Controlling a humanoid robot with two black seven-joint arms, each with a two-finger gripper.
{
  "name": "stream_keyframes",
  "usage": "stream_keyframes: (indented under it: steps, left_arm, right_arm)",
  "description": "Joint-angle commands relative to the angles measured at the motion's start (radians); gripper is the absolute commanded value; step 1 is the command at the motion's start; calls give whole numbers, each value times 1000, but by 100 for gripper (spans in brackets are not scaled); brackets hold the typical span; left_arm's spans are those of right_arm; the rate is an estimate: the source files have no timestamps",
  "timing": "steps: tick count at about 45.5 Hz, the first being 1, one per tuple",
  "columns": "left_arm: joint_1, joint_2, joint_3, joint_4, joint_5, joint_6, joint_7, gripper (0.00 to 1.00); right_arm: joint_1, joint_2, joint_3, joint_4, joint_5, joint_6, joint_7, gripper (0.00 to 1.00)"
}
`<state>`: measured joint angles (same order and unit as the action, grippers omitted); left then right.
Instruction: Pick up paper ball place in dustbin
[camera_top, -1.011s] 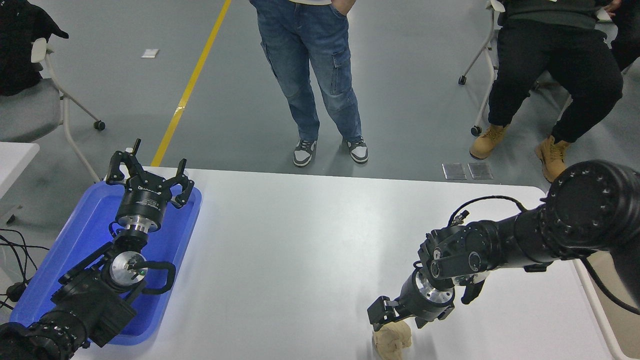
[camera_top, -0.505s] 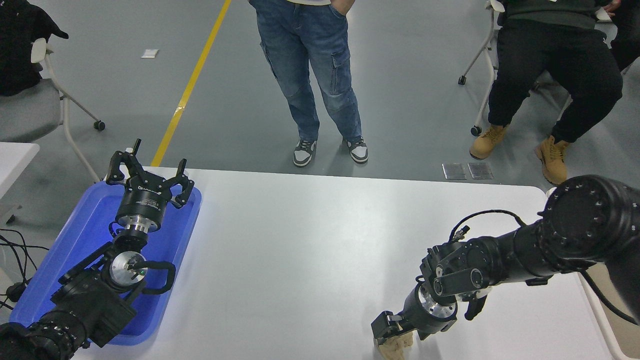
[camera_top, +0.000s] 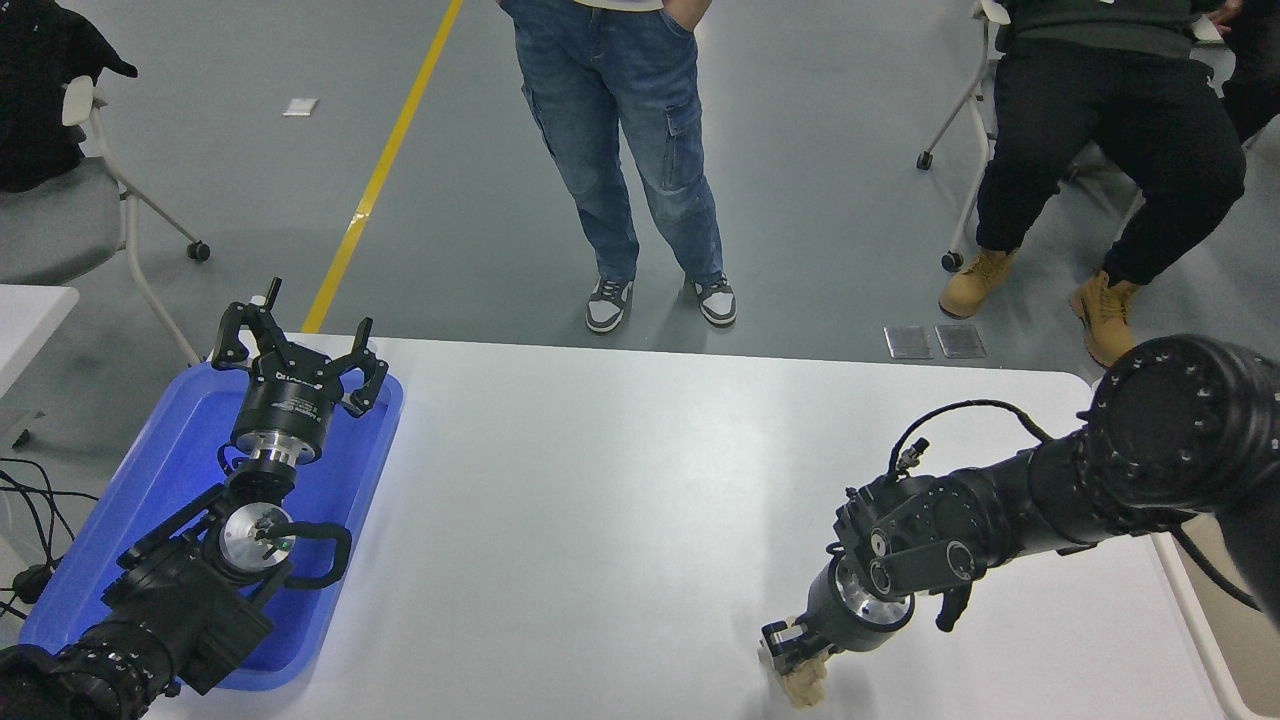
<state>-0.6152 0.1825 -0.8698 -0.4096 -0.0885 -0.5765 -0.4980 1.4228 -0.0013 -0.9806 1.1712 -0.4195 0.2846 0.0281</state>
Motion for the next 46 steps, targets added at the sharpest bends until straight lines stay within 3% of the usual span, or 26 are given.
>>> stream_keyframes:
  steps: [1,28,46]
  left_arm:
    - [0,0,0,0,1,0,1,100]
    - [-1,0,0,0,-1,0,1,100]
    - [0,0,0,0,-1,0,-1,100]
  right_arm:
    - [145,-46,-4,88,-10,19,1,0]
    - [605,-330,-10,217,5,179,0,0]
    - [811,-410,-16,219,7,309,0,0]
